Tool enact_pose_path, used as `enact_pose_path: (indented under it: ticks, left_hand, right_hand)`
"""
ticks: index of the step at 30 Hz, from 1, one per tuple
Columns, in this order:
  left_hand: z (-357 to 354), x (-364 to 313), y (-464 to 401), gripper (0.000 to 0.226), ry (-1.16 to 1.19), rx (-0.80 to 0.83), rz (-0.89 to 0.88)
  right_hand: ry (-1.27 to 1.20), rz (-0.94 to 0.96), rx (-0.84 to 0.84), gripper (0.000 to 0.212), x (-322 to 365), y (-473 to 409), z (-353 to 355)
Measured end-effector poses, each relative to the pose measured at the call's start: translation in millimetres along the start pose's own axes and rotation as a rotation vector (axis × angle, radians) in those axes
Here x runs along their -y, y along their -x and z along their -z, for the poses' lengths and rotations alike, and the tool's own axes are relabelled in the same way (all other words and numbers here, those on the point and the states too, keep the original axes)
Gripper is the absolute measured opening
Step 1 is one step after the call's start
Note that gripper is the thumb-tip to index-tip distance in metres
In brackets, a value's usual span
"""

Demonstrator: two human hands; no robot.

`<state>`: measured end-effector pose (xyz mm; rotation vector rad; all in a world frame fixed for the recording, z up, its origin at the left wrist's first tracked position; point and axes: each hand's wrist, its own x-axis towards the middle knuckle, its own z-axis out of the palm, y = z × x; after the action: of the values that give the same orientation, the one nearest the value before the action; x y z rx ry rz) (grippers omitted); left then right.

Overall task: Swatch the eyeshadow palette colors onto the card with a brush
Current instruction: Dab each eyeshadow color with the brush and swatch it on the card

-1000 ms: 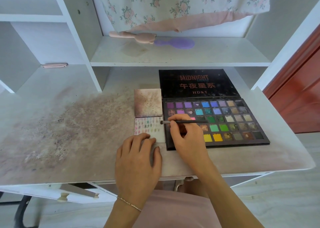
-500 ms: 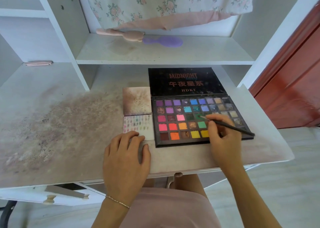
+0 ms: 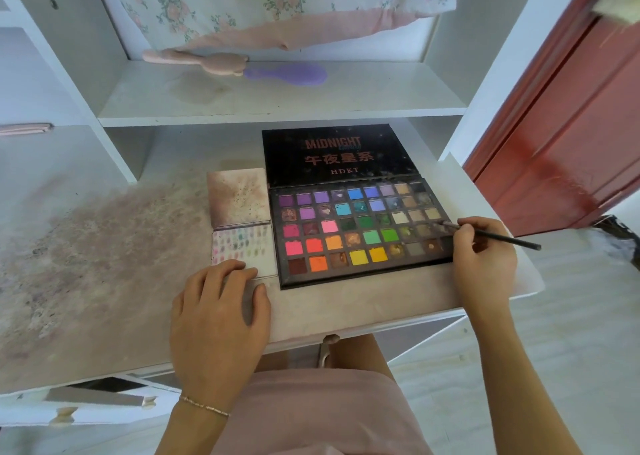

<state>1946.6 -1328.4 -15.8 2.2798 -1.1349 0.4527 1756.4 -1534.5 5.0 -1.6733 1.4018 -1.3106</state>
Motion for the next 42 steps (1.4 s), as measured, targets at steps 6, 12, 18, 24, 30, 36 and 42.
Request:
enact_pose_path:
  ticks: [6,12,18,24,30,36,42]
  left_hand:
    - [0,0,0,0.035,0.004,-0.012,-0.004]
    - [2,-2,-1,0.037,0.003,-0.004,-0.004]
    - [1,-1,-1,0.038,0.002,0.000,-0.006]
    - [1,-1,0,0.038,0.004,-0.013,-0.001]
    - [0,0,0,0.036,0.006,-0.016,-0.003]
    - [1,-1,0,0.033,-0.002,-0.025,0.000]
    - [5,-2,-1,0.030,0.003,0.017,0.008]
  right_hand:
    - [0.069,-0.016,0.060,0.013,-1,-1,-1]
    - [0.047,-0.010,0.033,0.013,0,-1,0]
    - [0.059,-0.014,0.048,0.013,3,0,0]
    - [-0.043,-0.001,0.063,0.015,7,6,0]
    - [-0.123,0.093,0.215,0.031,23,26,-13]
    - [-0.110,0.235,0.461,0.035,47,54,-42]
    - [-0.157,0.287,0.607,0.028,69,76,-74]
